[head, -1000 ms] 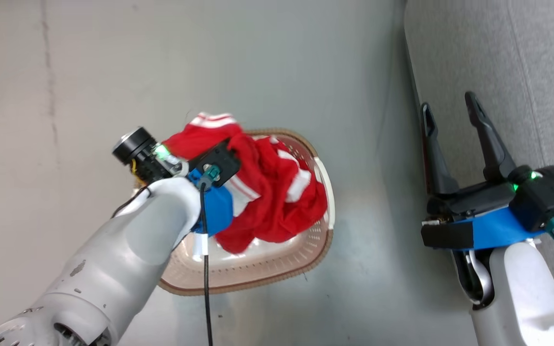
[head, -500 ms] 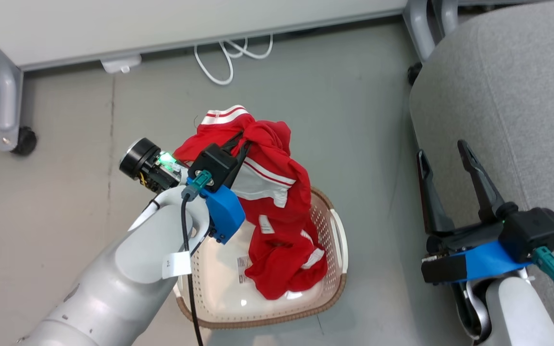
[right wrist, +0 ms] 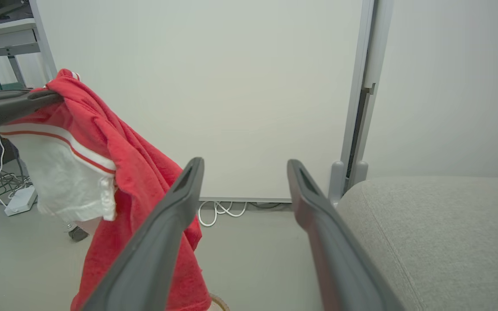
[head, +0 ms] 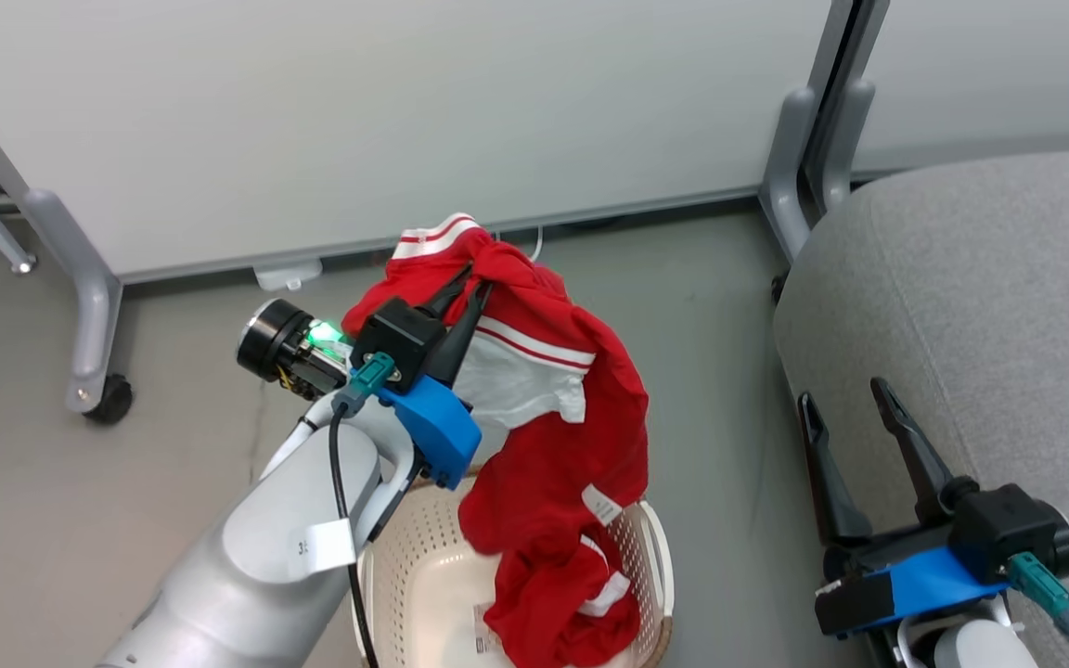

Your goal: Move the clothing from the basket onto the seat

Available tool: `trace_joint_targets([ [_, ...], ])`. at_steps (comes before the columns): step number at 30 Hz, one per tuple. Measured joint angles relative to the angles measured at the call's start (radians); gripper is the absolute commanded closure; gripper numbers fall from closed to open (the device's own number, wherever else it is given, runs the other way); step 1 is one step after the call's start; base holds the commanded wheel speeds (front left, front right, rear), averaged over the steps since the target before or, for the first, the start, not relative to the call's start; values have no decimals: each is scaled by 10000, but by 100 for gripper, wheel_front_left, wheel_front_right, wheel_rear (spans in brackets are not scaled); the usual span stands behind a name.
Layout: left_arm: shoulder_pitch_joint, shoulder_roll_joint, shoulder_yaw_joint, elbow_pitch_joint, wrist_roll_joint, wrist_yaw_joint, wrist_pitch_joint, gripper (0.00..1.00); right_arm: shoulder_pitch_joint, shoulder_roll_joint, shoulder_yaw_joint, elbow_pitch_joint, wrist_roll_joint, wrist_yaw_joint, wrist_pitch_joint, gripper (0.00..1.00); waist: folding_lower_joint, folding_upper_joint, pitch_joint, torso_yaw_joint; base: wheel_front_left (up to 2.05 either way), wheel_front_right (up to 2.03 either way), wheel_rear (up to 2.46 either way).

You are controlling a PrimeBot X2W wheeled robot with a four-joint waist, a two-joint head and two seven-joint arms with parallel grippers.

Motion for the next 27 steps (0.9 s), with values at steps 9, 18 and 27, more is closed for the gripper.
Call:
trace_joint_targets([
  [9,337,-169,272,-401,171,-102,0,100,480,0,21,15,59,0,-2,0,0,0,-833,37,0,0,0],
  [18,383,-372,359,-568,345,-188,0,100,346,-8,412,-36,2,0,-2,0,1,1,-813,146,0,0,0],
  [27,381,-550,397,-713,612,-316,0,100,-807,-2,1787,182,-224,0,-2,0,1,0,-654,281,0,0,0],
])
